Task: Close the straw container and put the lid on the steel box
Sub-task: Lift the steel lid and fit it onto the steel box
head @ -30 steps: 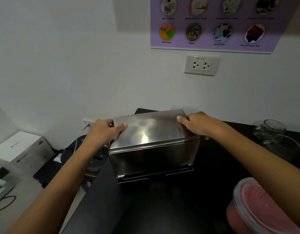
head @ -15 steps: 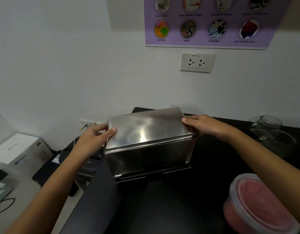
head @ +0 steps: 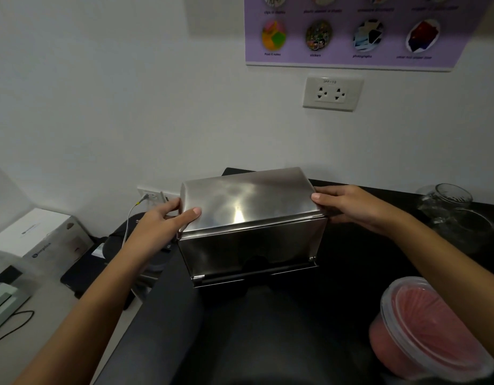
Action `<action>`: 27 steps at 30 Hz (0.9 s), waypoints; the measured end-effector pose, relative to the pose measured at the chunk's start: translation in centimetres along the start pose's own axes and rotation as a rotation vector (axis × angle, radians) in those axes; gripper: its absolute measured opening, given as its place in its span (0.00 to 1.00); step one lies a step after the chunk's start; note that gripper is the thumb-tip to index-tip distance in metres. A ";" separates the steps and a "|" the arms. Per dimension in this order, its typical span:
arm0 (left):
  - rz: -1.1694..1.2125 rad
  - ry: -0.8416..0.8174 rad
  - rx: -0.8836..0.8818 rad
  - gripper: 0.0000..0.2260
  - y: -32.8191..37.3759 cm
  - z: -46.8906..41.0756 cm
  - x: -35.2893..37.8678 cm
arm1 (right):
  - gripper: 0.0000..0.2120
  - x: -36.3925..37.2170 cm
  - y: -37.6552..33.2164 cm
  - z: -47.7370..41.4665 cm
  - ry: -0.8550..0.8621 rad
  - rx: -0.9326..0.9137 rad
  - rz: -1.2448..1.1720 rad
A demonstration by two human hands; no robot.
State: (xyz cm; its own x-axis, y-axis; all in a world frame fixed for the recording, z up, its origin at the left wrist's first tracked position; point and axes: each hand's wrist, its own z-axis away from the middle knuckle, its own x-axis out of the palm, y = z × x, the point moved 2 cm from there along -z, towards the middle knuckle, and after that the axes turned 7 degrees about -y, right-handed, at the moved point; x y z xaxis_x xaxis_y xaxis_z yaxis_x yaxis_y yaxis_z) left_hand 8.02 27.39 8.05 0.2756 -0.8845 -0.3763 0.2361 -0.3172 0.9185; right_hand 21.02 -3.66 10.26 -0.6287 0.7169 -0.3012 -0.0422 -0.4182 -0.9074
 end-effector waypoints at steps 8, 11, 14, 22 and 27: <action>0.030 -0.005 -0.001 0.32 0.0 0.4 0.2 | 0.19 0.3 0.2 0.1 -0.002 0.002 0.051; 0.038 -0.003 0.006 0.34 -0.1 0.5 0.3 | 0.18 0.3 0.2 0.1 -0.002 -0.007 0.084; 0.031 0.015 0.010 0.30 -0.3 0.3 0.4 | 0.19 0.2 0.2 0.1 -0.015 -0.005 0.115; 0.039 0.026 0.003 0.27 -0.6 0.1 0.2 | 0.20 -0.6 0.2 -0.8 -0.001 0.024 0.100; 0.305 0.005 -0.074 0.15 -0.1 -2.1 0.1 | 0.25 -0.7 -0.1 -3.7 0.092 0.088 -0.058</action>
State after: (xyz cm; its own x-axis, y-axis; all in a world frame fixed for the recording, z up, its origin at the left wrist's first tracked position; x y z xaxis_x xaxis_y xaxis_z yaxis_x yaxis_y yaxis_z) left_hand 9.92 28.09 7.65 0.3486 -0.9333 -0.0856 0.2086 -0.0118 0.9779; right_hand 24.31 -2.05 9.52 -0.5492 0.7880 -0.2784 -0.1468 -0.4189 -0.8961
